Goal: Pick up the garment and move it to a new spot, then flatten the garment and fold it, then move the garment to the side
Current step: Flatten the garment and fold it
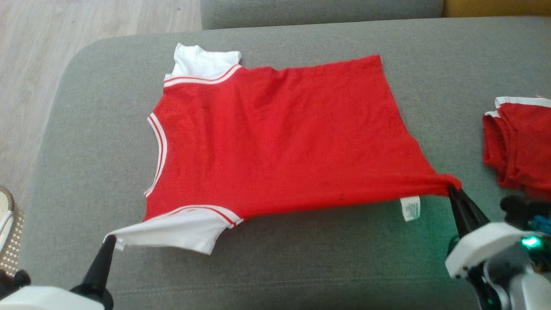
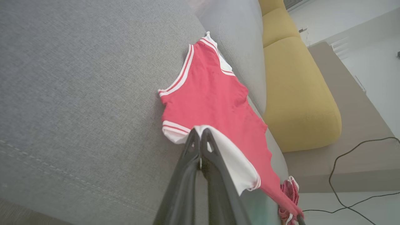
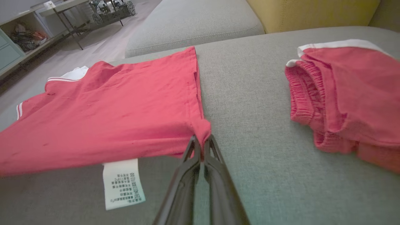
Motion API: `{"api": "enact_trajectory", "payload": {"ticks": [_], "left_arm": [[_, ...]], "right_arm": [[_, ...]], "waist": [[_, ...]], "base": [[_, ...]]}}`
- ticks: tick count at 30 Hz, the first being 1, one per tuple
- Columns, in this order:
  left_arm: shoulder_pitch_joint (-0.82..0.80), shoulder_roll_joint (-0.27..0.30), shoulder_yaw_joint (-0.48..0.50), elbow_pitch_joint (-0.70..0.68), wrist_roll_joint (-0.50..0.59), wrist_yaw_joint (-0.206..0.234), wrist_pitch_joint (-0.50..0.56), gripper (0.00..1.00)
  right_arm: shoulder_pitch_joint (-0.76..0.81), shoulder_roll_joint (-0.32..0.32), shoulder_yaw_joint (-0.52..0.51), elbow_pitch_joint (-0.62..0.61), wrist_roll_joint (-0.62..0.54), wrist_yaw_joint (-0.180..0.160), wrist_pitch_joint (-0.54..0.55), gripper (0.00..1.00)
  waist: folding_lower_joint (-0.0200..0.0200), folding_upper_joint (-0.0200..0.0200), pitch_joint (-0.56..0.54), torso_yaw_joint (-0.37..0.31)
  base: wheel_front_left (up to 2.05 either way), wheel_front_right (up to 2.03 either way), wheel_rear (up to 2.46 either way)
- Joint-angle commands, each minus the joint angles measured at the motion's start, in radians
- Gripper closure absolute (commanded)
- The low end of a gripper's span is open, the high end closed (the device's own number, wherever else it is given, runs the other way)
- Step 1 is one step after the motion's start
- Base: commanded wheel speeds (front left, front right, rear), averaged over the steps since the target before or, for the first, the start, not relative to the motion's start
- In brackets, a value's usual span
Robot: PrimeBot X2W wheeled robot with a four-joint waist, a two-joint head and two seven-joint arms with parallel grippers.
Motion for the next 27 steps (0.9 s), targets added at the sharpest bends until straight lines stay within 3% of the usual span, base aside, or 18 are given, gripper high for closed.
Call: {"api": "enact_trajectory", "payload": {"ticks": [1,5,8,15,27], "left_arm": [[-0.047,0.034,0.064,-0.050,-0.012,0.011,-0.013,1.00],[-0.082,0.015,0.066,-0.073,-0.013,0.037,-0.011,1.00],[-0.173,-0.017,0.039,-0.044,-0.002,0.039,0.004,1.00],[-0.435,-0.105,-0.045,0.172,0.039,-0.024,0.064,1.00],[-0.729,-0.184,-0.103,0.507,0.111,-0.154,0.097,1.00]], "right_arm": [[0.003,-0.002,0.008,-0.103,-0.005,-0.001,0.039,1.00],[0.056,0.008,0.013,-0.273,-0.007,-0.001,0.154,1.00],[0.030,0.009,0.027,-0.283,-0.014,-0.001,0.209,1.00],[-0.145,0.009,0.063,-0.141,-0.034,-0.001,0.246,1.00],[-0.473,0.010,0.075,0.181,-0.117,-0.001,0.142,1.00]], "waist": [[0.0000,-0.0001,0.002,0.000],[0.0000,-0.0001,0.008,-0.003],[0.0000,-0.0001,0.020,-0.003],[0.0000,-0.0001,0.073,0.001],[0.0000,-0.0001,0.167,0.006]], "base": [[0.00,0.00,0.00],[0.00,0.00,0.00],[0.00,0.00,0.00],[0.00,0.00,0.00],[0.00,0.00,0.00]]}}
